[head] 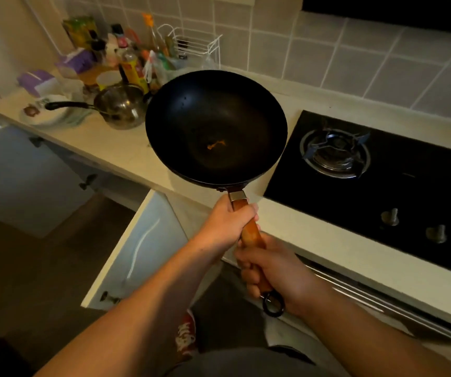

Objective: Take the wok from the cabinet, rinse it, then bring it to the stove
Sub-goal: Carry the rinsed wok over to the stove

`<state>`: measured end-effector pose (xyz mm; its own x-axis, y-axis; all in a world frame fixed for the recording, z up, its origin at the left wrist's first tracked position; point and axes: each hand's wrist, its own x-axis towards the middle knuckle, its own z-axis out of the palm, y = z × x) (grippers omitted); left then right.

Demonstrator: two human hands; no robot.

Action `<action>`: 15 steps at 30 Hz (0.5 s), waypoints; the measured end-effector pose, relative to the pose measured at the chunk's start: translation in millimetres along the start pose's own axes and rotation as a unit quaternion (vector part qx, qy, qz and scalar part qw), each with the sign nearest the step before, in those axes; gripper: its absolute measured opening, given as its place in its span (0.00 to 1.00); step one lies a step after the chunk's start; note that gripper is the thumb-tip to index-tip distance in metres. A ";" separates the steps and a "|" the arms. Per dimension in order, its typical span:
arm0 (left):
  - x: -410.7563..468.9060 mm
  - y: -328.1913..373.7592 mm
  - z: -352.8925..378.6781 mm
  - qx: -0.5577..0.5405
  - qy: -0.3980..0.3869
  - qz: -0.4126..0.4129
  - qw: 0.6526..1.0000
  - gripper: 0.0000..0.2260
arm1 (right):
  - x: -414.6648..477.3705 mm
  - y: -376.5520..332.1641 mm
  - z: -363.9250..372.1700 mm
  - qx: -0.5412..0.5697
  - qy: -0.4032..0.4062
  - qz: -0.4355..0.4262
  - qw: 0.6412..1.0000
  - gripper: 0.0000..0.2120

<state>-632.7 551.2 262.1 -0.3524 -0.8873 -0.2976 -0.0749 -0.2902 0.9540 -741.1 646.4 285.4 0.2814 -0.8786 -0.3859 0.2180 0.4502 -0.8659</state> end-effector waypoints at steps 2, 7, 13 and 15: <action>17.8 3.9 -21.3 -0.005 -0.030 -0.030 0.999 0.10 | 20.7 -2.6 16.6 0.009 0.033 -0.011 0.999 0.04; 55.4 12.6 -68.3 0.037 -0.113 -0.036 0.992 0.13 | 70.4 -9.4 47.6 0.066 0.102 -0.018 0.992 0.05; 113.3 21.0 -93.9 0.050 -0.174 -0.044 0.983 0.14 | 128.4 -17.2 57.3 0.078 0.188 -0.028 0.979 0.04; 131.1 20.5 -94.6 0.053 -0.187 -0.038 0.980 0.12 | 143.7 -19.3 53.6 0.086 0.203 -0.031 0.975 0.04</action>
<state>-592.2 395.1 239.3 -0.6578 -0.6653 -0.3530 -0.2034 -0.2943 0.9338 -654.8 520.1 263.7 -0.1240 -0.8800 -0.4585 0.3867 0.3826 -0.8391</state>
